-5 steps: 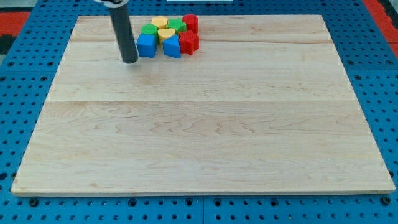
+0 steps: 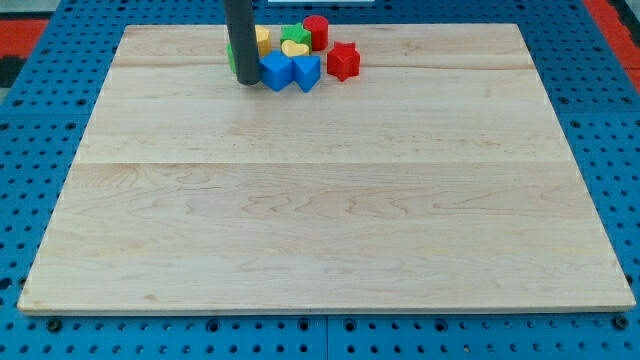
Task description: Separate blue cube and blue triangle from group of blocks
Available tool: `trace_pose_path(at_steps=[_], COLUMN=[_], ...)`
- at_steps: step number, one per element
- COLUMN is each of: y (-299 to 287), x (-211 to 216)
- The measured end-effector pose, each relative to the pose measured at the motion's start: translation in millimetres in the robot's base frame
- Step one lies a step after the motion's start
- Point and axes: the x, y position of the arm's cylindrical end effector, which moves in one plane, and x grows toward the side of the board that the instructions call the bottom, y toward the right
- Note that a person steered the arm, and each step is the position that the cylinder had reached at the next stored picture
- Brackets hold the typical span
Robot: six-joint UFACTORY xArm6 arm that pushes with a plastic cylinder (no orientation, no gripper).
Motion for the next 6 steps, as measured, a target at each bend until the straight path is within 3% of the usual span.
trace_pose_path(at_steps=[1,4,6], y=[-17,88,112], x=[-18,-23,-6])
